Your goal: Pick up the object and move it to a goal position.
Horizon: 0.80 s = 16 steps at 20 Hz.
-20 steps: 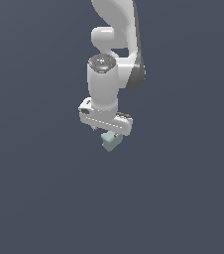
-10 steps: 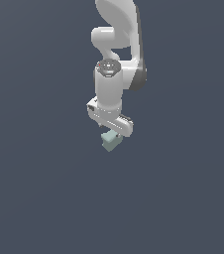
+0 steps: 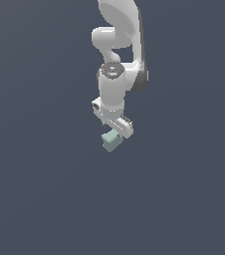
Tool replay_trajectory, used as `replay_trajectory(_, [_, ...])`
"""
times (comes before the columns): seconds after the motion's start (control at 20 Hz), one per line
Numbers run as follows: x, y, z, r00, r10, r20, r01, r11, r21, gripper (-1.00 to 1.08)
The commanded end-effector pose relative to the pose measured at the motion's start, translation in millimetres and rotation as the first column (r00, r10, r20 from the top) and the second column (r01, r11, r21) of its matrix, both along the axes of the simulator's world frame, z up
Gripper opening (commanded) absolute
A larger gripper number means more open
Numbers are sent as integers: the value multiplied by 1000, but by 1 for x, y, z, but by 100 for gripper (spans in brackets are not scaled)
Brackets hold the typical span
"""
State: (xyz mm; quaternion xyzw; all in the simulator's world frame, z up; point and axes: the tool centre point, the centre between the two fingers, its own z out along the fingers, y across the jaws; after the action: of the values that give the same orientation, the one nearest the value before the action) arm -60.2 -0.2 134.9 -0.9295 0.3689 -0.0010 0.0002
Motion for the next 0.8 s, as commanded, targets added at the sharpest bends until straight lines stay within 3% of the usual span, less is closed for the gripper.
replay_trajectory(0.0, [-3, 1, -2, 1000, -23, -1, 23, 1000, 0, 100])
replay_trajectory(0.45, [-4, 2, -6, 999, -35, -2, 35, 999, 0, 100])
replay_trajectory(0.75, [-5, 2, -29, 999, -37, -2, 37, 999, 0, 100])
